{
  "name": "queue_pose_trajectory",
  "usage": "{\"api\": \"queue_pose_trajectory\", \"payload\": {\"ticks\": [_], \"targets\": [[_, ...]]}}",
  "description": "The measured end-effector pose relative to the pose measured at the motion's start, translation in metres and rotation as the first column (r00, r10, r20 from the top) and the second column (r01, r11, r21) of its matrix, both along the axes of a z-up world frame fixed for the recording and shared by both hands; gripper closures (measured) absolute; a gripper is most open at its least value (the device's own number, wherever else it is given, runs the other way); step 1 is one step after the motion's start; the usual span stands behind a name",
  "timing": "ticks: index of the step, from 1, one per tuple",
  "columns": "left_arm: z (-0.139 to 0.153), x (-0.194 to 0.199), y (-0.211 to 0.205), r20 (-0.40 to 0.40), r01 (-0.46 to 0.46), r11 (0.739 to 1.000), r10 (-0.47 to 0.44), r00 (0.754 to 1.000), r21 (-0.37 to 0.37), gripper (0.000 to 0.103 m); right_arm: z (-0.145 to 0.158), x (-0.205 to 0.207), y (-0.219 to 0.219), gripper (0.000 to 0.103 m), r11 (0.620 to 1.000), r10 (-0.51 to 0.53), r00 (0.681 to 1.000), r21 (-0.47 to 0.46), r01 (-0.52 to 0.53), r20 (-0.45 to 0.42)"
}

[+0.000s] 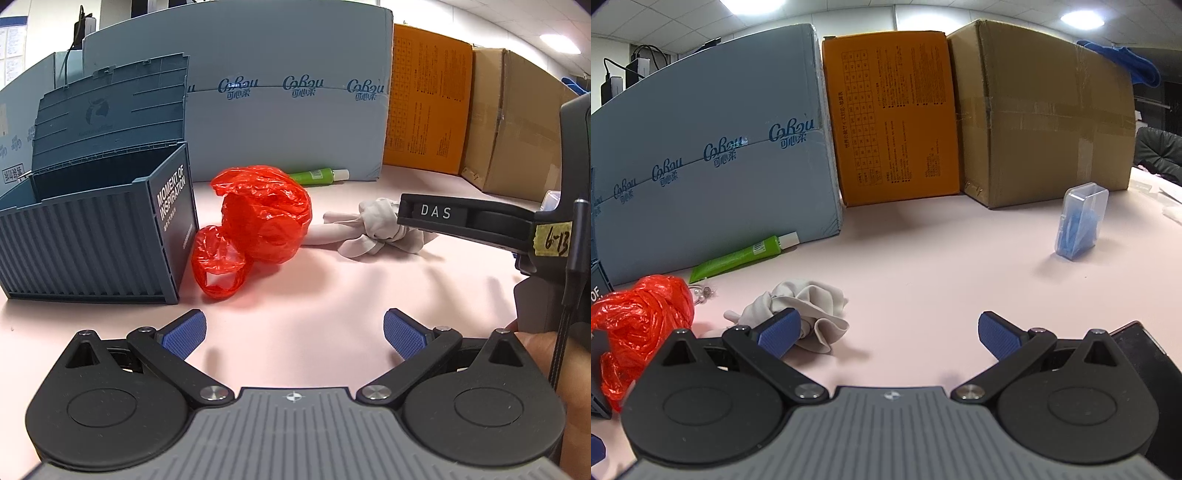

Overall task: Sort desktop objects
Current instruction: 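Move the right gripper toward the crumpled grey cloth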

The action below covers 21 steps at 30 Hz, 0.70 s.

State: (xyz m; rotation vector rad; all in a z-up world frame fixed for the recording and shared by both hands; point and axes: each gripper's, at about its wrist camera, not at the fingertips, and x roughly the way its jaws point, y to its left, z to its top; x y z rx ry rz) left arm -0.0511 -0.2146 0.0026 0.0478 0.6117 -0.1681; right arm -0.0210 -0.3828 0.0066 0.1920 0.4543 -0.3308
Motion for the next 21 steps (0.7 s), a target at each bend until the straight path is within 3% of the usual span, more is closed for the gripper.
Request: {"api": "queue_pose_trajectory", "payload": {"ticks": [11, 21], "targets": [[-0.0003, 0.0009, 0.0026, -0.007, -0.034, 0.999, 0.034, 0.999, -0.006, 0.0, 0.0034, -0.0069, 0.0053, 0.0, 0.995, -0.066, 0.997, -0.068, 0.068, 0.032], [-0.0006, 0.0086, 0.0031, -0.014, -0.061, 0.997, 0.06, 0.998, -0.043, 0.0, 0.0037, -0.0079, 0.0025, 0.0, 0.998, -0.045, 0.998, -0.042, 0.047, 0.045]]}}
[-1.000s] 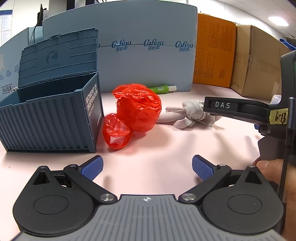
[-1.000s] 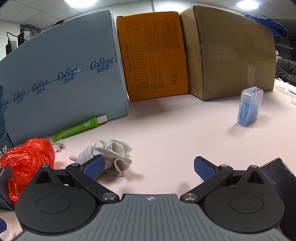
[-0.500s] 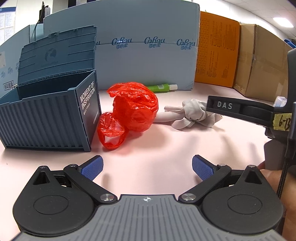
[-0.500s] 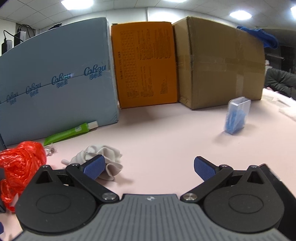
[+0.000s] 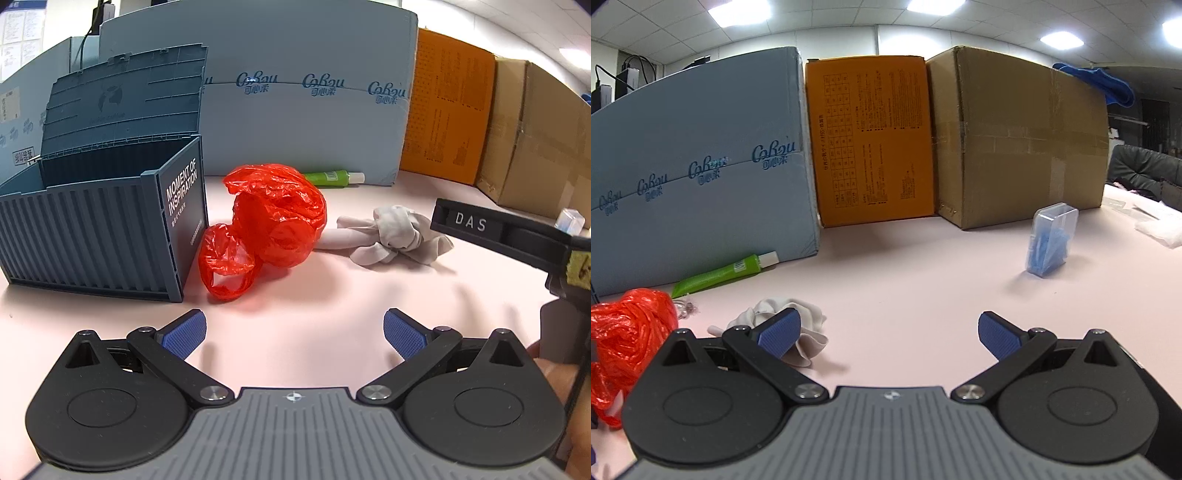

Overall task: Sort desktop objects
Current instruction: 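Move the right gripper toward the crumpled grey cloth, then lower the open right gripper over the grey cloth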

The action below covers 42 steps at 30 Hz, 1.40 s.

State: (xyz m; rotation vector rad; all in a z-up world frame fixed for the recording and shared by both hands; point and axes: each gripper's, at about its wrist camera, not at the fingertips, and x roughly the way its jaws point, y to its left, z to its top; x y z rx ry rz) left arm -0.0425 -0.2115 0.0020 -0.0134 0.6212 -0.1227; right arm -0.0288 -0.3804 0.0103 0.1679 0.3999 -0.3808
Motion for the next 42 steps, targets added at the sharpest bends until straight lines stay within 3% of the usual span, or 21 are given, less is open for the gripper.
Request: {"api": "queue_pose_trajectory", "payload": {"ticks": [8, 12, 17, 24, 35, 42], "targets": [[0.001, 0.003, -0.002, 0.022, -0.037, 0.999, 0.037, 0.999, -0.015, 0.0, 0.003, -0.002, 0.008, 0.0, 0.998, 0.035, 0.999, -0.045, -0.034, 0.028], [0.001, 0.003, -0.004, 0.026, -0.038, 0.999, 0.038, 0.999, -0.01, 0.0, 0.005, -0.003, 0.017, 0.0, 0.992, 0.009, 0.999, -0.124, -0.004, 0.037], [0.001, 0.003, -0.003, 0.029, -0.042, 0.999, 0.043, 0.999, -0.011, 0.0, 0.006, -0.004, 0.016, 0.0, 0.99, -0.015, 0.999, -0.137, 0.021, 0.044], [0.001, 0.004, -0.005, 0.03, -0.022, 1.0, 0.023, 0.999, -0.011, 0.0, 0.004, -0.003, 0.015, 0.0, 0.992, -0.006, 0.999, -0.128, 0.01, 0.033], [0.001, 0.005, -0.018, 0.027, 0.11, 0.994, -0.11, 0.994, -0.012, 0.0, 0.003, -0.005, 0.001, 0.0, 0.998, -0.042, 0.998, -0.041, 0.043, 0.042], [0.0, 0.007, -0.019, 0.016, 0.116, 0.993, -0.116, 0.993, -0.034, 0.0, 0.001, -0.003, 0.002, 0.0, 0.999, -0.008, 1.0, -0.034, 0.009, 0.029]]}}
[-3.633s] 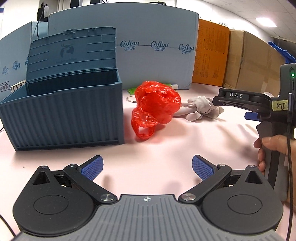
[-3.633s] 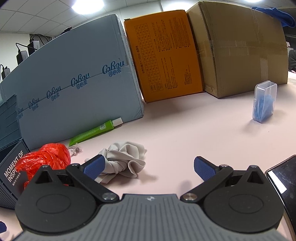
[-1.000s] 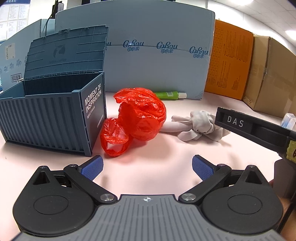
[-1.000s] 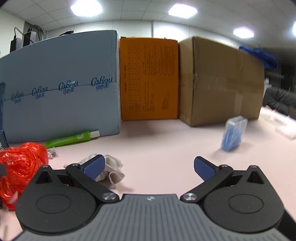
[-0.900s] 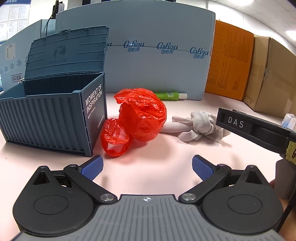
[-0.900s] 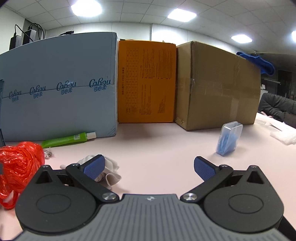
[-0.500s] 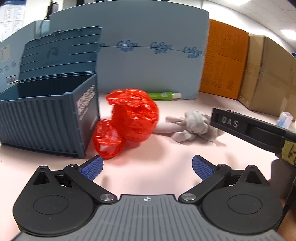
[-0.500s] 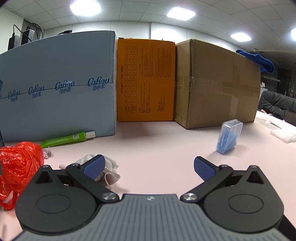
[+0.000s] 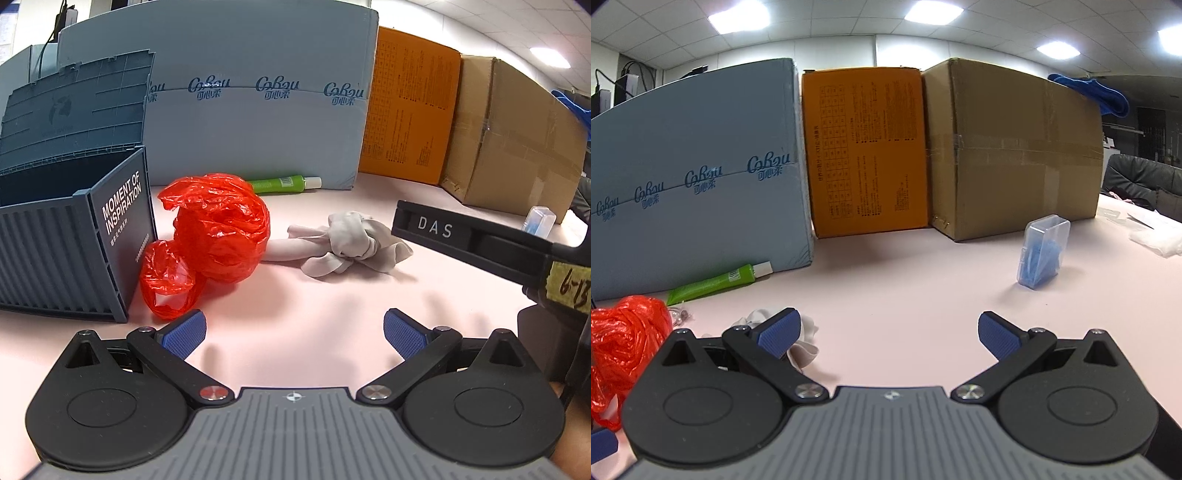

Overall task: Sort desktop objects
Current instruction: 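Lower the open right gripper over the grey cloth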

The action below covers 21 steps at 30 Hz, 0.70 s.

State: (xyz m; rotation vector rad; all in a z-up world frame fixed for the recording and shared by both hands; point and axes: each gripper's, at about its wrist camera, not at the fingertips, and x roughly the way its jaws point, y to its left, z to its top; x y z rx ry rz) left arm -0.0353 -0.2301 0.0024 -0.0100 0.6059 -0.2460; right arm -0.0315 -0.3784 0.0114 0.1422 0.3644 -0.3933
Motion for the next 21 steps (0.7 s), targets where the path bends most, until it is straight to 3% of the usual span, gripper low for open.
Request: {"api": "queue_pose_trajectory", "payload": {"ticks": [13, 21], "targets": [[-0.002, 0.003, 0.012, -0.039, -0.023, 0.999, 0.021, 0.999, -0.047, 0.0, -0.002, 0.005, -0.004, 0.0, 0.99, 0.133, 0.991, 0.053, -0.133, 0.008], [-0.003, 0.003, 0.008, -0.05, 0.025, 1.0, -0.026, 0.998, -0.013, 0.0, -0.004, 0.011, -0.004, 0.0, 0.983, 0.171, 0.985, 0.072, -0.169, -0.019]]}}
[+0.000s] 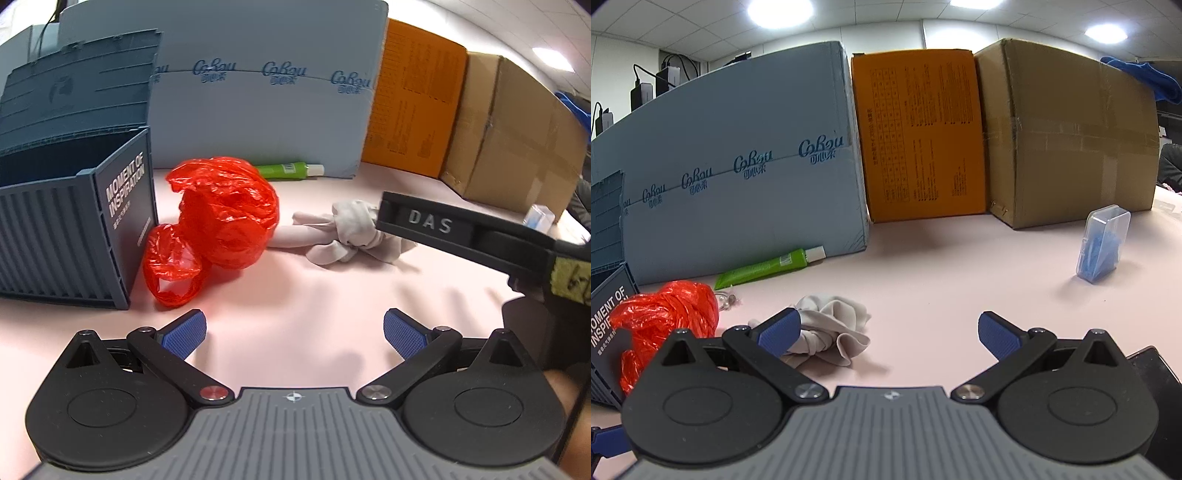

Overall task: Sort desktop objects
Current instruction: 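Lower the open right gripper over the grey cloth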

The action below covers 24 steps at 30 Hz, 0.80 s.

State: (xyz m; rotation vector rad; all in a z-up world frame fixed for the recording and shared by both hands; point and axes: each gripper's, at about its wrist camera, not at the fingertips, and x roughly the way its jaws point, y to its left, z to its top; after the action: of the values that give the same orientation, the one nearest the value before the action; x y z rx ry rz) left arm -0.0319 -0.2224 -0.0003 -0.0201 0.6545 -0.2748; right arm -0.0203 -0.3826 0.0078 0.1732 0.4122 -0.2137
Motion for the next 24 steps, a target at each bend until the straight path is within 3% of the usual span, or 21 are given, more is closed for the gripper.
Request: {"api": "queue_pose_trajectory", "payload": {"ticks": [14, 24], "targets": [[0.001, -0.002, 0.0, 0.005, 0.008, 1.0, -0.008, 1.0, 0.008, 0.0, -0.001, 0.004, 0.01, 0.0, 0.995, 0.006, 0.999, -0.098, -0.009, -0.033], [0.001, -0.003, 0.002, 0.016, -0.031, 0.999, 0.031, 0.999, 0.019, 0.0, -0.002, 0.007, 0.008, 0.0, 0.994, 0.068, 0.997, -0.082, -0.071, -0.043]]}}
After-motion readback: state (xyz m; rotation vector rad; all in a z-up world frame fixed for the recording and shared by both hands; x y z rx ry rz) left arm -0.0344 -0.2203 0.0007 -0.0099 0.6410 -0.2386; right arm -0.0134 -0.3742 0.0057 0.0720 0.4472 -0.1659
